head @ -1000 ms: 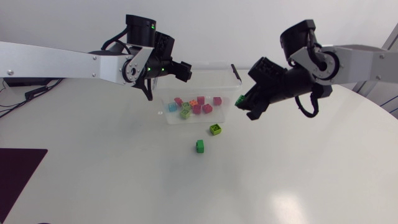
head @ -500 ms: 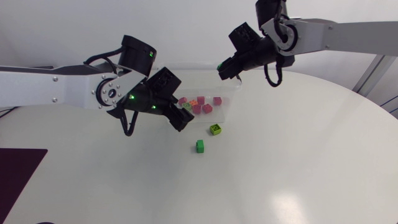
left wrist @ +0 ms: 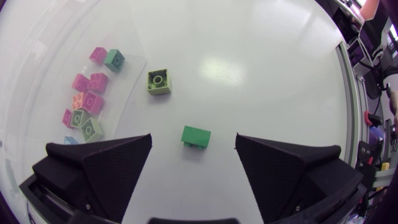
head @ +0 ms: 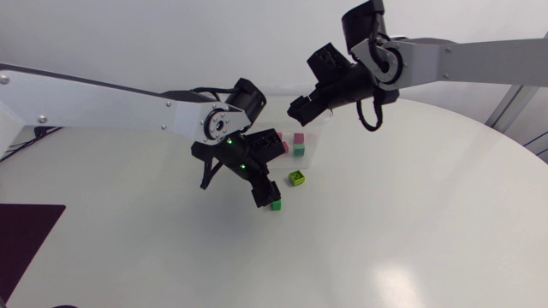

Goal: Pick up the duplo bricks and place them in the container

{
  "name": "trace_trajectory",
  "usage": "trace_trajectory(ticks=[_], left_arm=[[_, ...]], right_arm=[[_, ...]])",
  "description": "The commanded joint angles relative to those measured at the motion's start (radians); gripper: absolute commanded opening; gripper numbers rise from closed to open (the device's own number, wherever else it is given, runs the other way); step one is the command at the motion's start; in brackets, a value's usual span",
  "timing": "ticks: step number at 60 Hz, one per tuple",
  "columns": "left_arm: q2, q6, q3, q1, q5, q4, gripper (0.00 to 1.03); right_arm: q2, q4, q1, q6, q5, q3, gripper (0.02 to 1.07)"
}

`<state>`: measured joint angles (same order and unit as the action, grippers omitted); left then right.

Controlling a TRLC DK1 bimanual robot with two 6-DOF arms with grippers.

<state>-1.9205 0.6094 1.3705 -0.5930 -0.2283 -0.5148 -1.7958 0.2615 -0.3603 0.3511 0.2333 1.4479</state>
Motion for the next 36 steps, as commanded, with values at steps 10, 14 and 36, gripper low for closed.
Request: trace_trajectory(ticks=[10, 14, 36], left_arm=[[-0.175, 0.145, 0.182, -0.044, 0.030, -0.185, 0.91], [-0.210, 0.174, 0.216, -0.053, 0.060, -0.214, 0.89], [-0.328, 0.248, 0.380, -0.047, 0.139, -0.318, 0.87]], right_arm=[[0.230, -0.027, 0.055, 0.063, 0.067, -0.277, 1.03], [0.277, -0.027, 0.081, 0.071, 0.101, -0.331, 1.03], [0.435, -0.047, 0.142, 0.129, 0.150, -0.595, 1.03]])
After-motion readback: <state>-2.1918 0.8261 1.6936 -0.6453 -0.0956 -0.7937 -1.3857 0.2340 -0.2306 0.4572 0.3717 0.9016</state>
